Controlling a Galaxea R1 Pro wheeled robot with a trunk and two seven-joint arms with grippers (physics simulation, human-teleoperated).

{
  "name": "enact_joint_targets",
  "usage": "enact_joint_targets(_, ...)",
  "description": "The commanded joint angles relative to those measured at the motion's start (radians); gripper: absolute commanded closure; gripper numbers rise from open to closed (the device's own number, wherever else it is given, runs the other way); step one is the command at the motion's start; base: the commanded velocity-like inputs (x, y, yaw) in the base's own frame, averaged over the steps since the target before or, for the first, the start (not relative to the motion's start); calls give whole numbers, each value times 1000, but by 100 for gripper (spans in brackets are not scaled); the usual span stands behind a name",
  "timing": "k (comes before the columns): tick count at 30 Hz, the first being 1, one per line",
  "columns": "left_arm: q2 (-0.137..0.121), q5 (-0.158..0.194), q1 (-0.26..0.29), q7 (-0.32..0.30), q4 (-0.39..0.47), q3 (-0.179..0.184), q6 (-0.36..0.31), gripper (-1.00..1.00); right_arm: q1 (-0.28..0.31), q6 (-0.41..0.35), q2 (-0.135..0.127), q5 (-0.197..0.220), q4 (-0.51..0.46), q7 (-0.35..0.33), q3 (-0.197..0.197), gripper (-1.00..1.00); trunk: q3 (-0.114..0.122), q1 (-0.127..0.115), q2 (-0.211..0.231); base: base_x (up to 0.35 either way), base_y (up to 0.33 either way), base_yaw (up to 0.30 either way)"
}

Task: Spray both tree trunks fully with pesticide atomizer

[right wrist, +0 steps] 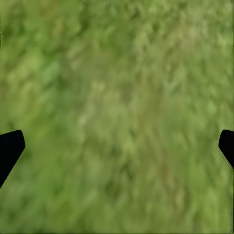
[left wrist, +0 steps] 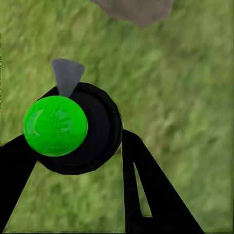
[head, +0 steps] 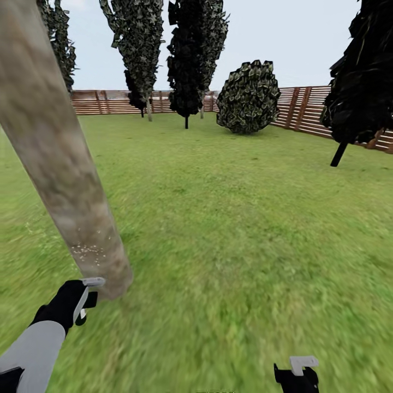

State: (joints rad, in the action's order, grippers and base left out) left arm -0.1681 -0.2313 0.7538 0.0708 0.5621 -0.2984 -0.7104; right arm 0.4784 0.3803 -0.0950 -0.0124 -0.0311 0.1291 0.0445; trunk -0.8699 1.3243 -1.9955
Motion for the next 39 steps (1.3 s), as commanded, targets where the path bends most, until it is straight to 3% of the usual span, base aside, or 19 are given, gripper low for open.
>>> enact_joint_targets(1, 0, -5, 1, -1, 2, -4, -4, 100, 0, 2, 0, -1, 0, 5, 5, -100, -1, 0, 0, -111, -274, 276)
enact_joint_targets(7, -2, 18, 1, -2, 2, -4, -4, 100, 0, 2, 0, -1, 0, 4, 5, -100, -1, 0, 0, -73, -258, 277)
enact_joint_targets(16, 11, 44, 1, -4, -2, -4, -3, 100, 0, 2, 0, -1, 0, 4, 5, -100, -1, 0, 0, 211, -204, 266)
enact_joint_targets(33, 24, 47, 1, -3, 5, -4, -3, 100, 0, 2, 1, -1, 0, 4, 6, -100, -1, 0, 0, 62, -253, 16)
enact_joint_targets(39, 23, 47, 1, -3, 8, -5, -3, 100, 0, 2, 1, -1, 0, 5, 6, -100, -1, 0, 0, 15, -272, 232)
